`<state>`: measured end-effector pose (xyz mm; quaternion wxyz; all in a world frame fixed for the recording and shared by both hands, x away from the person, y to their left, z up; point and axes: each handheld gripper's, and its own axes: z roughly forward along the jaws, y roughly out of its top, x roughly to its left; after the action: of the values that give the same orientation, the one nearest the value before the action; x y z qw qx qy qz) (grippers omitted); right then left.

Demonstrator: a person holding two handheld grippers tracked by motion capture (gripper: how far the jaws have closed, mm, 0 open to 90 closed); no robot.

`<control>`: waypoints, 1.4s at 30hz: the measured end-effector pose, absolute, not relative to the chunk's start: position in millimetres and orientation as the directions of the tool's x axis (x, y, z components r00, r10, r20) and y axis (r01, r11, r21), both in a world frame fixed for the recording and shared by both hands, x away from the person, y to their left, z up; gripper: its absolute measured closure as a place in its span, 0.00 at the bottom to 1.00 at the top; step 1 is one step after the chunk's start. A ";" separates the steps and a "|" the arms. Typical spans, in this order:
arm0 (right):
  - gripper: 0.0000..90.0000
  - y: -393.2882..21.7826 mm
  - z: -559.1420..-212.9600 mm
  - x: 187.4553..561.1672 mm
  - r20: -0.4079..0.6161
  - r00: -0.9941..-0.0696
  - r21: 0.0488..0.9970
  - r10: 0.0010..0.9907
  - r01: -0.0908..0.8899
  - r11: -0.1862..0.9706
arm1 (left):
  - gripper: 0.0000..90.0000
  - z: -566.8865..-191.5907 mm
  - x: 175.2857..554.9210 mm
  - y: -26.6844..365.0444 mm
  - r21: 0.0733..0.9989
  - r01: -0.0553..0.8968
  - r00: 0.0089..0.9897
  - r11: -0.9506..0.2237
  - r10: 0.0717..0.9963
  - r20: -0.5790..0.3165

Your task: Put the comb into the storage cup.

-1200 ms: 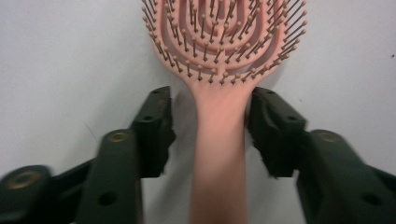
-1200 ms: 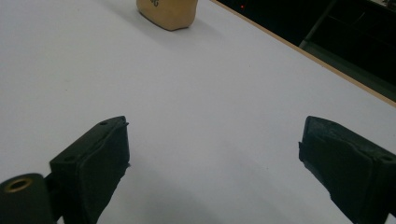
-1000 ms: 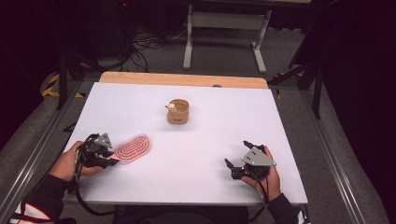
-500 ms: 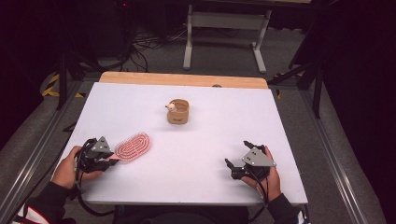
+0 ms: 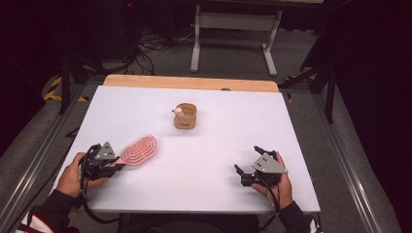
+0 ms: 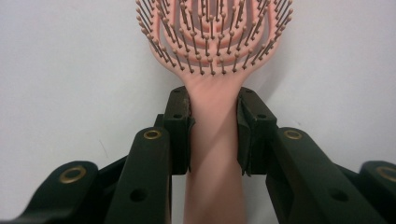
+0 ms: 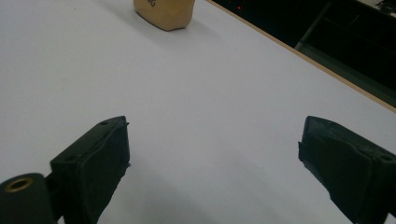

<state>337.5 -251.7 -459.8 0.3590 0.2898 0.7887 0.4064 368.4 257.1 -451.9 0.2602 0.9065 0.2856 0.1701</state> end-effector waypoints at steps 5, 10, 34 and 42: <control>0.10 -252.7 -459.8 337.8 -0.330 -0.570 0.851 0.752 0.166 0.498 | 0.78 -447.7 366.6 257.4 0.604 0.415 0.761 -0.681 0.624 0.180; 0.10 -253.6 -459.5 338.3 -0.325 -0.555 0.859 0.765 0.165 0.485 | 0.78 -445.7 364.7 256.2 0.639 0.398 0.742 -0.659 0.641 0.198; 0.07 -259.1 -445.0 344.5 -0.247 -0.527 0.922 0.813 0.130 0.364 | 0.78 -436.2 347.7 235.4 0.809 0.198 0.665 -0.554 0.682 0.304; 0.04 -249.2 -433.3 352.4 -0.194 -0.552 0.944 0.811 0.119 0.307 | 0.78 -430.7 350.0 229.7 0.848 0.161 0.649 -0.504 0.702 0.293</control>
<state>352.4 -249.2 -433.3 0.3495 0.3189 0.7289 0.4949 350.0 229.7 -430.7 0.4198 0.8053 0.2679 0.3218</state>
